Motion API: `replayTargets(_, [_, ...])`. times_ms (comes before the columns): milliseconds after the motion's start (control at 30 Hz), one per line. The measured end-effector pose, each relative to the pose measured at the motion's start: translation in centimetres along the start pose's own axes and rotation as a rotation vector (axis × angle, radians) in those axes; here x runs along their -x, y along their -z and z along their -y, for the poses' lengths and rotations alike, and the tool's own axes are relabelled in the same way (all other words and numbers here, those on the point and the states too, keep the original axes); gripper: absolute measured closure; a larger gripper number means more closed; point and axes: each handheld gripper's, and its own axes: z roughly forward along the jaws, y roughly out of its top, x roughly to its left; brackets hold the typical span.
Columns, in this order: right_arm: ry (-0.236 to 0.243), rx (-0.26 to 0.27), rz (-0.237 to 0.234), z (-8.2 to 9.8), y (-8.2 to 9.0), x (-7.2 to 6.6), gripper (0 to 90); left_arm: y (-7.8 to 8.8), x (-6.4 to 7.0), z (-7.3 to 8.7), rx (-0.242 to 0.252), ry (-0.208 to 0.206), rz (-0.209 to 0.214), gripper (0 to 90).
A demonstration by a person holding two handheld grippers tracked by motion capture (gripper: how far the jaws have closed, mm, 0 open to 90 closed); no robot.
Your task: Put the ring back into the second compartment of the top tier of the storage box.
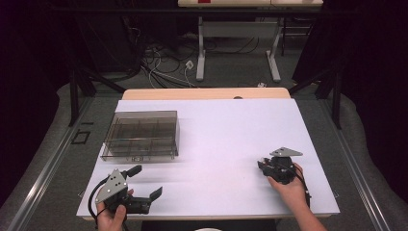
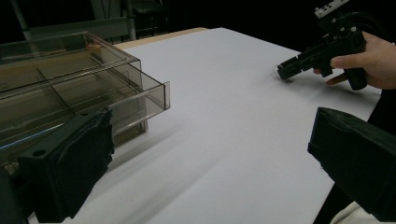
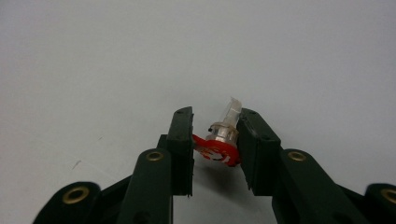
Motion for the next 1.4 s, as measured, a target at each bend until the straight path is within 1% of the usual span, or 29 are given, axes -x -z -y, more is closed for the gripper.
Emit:
replayTargets(133, [-0.014, 0.005, -0.007, -0.1, 0.2, 0.0, 67.5, 0.0, 0.0, 0.0, 0.001, 0.003, 0.001, 0.1])
replayTargets(200, [-0.007, 0.008, -0.005, -0.1, 0.3, 0.1, 67.6, 0.0, 0.0, 0.0, 0.0, 0.003, 0.0, 0.1])
replayTargets(300, [-0.012, 0.014, -0.014, -0.1, 0.3, 0.0, 67.6, 0.0, 0.0, 0.0, 0.0, 0.001, -0.002, 0.1])
replayTargets(467, [-0.014, 0.022, -0.031, -0.2, 0.6, -0.3, 67.6, 0.0, -0.1, 0.0, 0.0, 0.009, 0.0, 0.1])
replayTargets(533, [-0.013, 0.023, -0.031, -0.3, 0.7, -0.4, 67.7, 0.0, -0.1, 0.0, 0.001, 0.004, -0.003, 0.1])
replayTargets(600, [-0.017, 0.025, -0.034, -0.3, 0.8, -0.5, 67.7, 0.0, -0.1, 0.0, 0.003, 0.009, -0.002, 0.1])
replayTargets(733, [-0.015, 0.034, -0.057, -0.5, 1.1, -1.0, 67.8, 0.3, -0.1, 0.0, 0.008, 0.011, -0.007, 0.1])
replayTargets(767, [-0.024, 0.042, -0.064, -0.6, 1.2, -1.2, 67.8, 0.3, -0.1, 0.0, 0.008, 0.011, -0.007, 0.1])
replayTargets(833, [-0.02, 0.047, -0.073, -0.7, 1.4, -1.4, 67.8, 0.3, -0.2, 0.0, 0.009, 0.014, -0.008, 0.1])
replayTargets(967, [0.003, 0.063, -0.096, -0.9, 1.8, -2.2, 67.9, 0.3, -0.2, 0.0, 0.008, 0.015, -0.007, 0.1])
replayTargets(1067, [0.008, 0.069, -0.113, -1.1, 2.0, -2.8, 67.9, 0.2, -0.2, 0.1, 0.007, 0.012, -0.008, 0.1])
replayTargets(1100, [0.018, 0.077, -0.12, -1.1, 2.1, -2.9, 67.9, 0.2, -0.2, 0.1, 0.004, 0.017, -0.004, 0.1])
replayTargets(1200, [0.02, 0.082, -0.139, -1.3, 2.4, -3.4, 67.9, 0.2, -0.2, 0.1, -0.005, 0.013, -0.004, 0.1])
replayTargets(1267, [0.02, 0.085, -0.145, -1.3, 2.4, -3.5, 67.9, 0.2, -0.2, 0.1, -0.005, 0.013, -0.004, 0.1])
replayTargets(1300, [0.024, 0.092, -0.155, -1.4, 2.5, -3.7, 67.9, 0.2, -0.2, 0.1, -0.005, 0.013, -0.004, 0.1])
replayTargets(1400, [0.028, 0.091, -0.168, -1.5, 2.7, -4.1, 67.9, 0.1, -0.2, 0.1, 0.001, 0.017, -0.004, 0.1])
